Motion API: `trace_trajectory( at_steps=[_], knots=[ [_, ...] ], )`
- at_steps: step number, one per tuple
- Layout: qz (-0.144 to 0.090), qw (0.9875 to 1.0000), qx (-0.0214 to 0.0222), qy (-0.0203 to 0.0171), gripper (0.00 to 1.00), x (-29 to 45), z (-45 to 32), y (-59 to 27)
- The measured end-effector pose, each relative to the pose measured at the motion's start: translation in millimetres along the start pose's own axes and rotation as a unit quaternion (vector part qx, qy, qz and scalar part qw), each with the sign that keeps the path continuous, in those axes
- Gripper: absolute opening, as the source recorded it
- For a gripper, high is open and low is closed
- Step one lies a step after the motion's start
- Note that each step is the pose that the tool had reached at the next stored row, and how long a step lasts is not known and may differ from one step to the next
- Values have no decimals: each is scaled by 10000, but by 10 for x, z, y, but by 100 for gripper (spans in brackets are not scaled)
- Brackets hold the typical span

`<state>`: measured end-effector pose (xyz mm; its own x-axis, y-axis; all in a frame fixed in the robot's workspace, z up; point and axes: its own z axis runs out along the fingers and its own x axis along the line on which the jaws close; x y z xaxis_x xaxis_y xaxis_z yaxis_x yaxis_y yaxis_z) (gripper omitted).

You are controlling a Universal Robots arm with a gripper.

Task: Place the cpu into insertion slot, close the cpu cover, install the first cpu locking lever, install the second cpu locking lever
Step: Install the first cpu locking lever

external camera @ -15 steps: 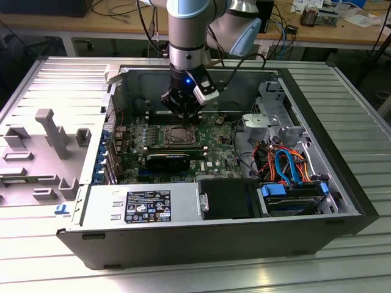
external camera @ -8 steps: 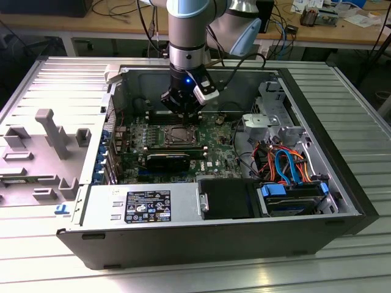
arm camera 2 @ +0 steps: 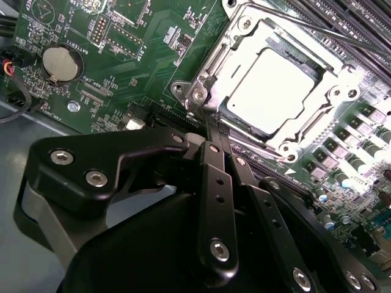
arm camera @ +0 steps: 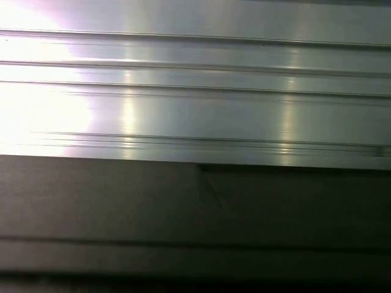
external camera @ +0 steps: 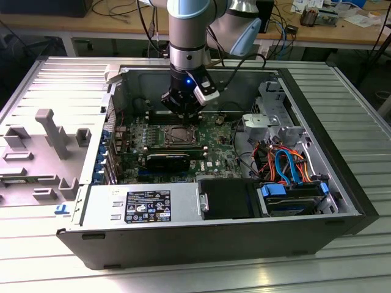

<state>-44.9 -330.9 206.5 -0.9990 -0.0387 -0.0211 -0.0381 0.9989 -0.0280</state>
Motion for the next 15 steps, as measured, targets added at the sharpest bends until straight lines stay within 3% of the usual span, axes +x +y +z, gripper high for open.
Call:
trace_trajectory(
  at_steps=[15],
  knots=[
    [0, 10000, 2, 1, 11, -2, 15, -35]
  ],
)
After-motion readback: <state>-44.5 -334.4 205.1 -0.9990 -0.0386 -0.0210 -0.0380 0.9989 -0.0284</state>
